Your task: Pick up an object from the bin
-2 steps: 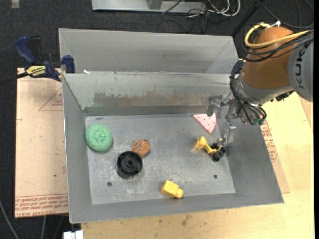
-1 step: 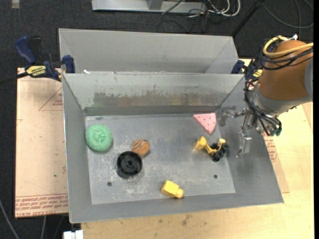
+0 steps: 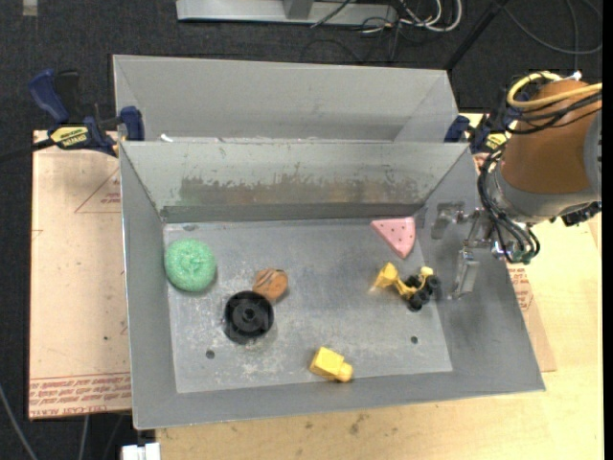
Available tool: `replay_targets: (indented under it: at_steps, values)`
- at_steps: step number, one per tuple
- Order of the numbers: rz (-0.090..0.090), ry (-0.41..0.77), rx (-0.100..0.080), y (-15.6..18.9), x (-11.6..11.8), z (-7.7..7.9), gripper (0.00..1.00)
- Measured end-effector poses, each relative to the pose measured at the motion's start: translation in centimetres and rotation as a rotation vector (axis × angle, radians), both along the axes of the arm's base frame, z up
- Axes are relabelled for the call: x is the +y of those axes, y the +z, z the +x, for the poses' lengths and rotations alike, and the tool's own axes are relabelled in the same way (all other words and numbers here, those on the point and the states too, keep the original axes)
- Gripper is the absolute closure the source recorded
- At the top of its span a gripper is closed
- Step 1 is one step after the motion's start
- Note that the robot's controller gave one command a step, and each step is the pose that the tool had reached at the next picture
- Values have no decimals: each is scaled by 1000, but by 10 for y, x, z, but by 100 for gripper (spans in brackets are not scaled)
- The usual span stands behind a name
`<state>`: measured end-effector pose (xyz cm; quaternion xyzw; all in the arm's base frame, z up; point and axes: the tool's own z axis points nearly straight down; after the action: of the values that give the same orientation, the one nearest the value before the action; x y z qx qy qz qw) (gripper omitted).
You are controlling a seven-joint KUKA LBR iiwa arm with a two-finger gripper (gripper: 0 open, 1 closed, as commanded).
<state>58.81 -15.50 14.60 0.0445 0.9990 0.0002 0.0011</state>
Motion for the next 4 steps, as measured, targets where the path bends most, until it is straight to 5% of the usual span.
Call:
replay_targets:
  at_steps: [1, 2, 4]
  values:
    - [1, 111, 2, -80, 12, 5, 0]
    - [0, -114, 0, -76, 1, 2, 100]
    - [1, -114, 2, -73, 1, 1, 100]
